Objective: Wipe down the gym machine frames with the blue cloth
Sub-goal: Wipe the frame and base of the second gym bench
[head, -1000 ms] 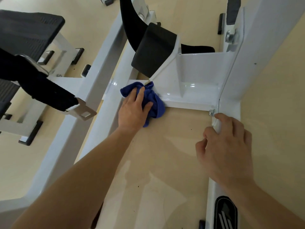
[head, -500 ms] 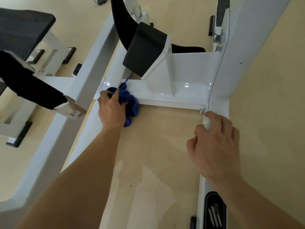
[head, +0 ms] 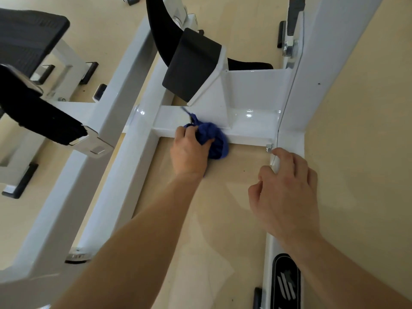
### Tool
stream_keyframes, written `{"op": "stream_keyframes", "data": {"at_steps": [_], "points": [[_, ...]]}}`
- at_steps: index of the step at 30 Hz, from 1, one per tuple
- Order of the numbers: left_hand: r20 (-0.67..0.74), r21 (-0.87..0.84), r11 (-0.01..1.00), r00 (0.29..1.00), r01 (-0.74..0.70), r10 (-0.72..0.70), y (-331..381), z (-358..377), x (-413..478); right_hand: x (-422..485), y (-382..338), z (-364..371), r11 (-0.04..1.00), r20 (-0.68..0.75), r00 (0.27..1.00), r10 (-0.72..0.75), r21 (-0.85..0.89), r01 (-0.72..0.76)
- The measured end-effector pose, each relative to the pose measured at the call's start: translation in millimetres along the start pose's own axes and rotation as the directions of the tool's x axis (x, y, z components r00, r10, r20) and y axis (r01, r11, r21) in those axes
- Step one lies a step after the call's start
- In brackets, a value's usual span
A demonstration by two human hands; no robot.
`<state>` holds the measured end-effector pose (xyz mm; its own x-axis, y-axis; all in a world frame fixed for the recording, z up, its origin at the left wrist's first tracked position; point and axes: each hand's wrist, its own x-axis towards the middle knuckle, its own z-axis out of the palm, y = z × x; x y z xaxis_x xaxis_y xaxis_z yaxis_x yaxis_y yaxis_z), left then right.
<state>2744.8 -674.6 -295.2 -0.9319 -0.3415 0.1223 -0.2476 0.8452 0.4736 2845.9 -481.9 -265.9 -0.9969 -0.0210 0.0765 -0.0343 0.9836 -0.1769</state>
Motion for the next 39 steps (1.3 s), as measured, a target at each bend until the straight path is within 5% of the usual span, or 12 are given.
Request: {"op": "stream_keyframes", "data": {"at_steps": [5,16,25,30,34,39], "points": [[0.137,-0.196,0.977,0.989,0.084,-0.058,54,24,-26,-1,1,1,1.0,-0.022,1.0,0.013,0.022,-0.012],[-0.016,0.064,0.871,0.872,-0.488,0.49,55,30,-17,-1,2,3,1.0,-0.019,1.0,0.018,0.015,-0.017],[-0.11,0.358,0.854,0.891,-0.378,0.441,-31,-8,24,-1,1,4,1.0,-0.035,0.999,0.011,0.011,-0.011],[-0.019,0.489,0.804,0.917,-0.338,0.397,-63,-35,48,0,3,6,1.0,-0.057,0.998,0.007,0.018,-0.006],[-0.032,0.522,0.832,0.971,-0.185,0.236,-79,-54,64,1,1,7,1.0,-0.076,0.997,0.002,0.02,0.0],[0.214,0.381,0.924,0.975,-0.026,-0.061,-48,-68,35,0,2,5,1.0,-0.087,0.996,-0.01,0.006,0.011]]}}
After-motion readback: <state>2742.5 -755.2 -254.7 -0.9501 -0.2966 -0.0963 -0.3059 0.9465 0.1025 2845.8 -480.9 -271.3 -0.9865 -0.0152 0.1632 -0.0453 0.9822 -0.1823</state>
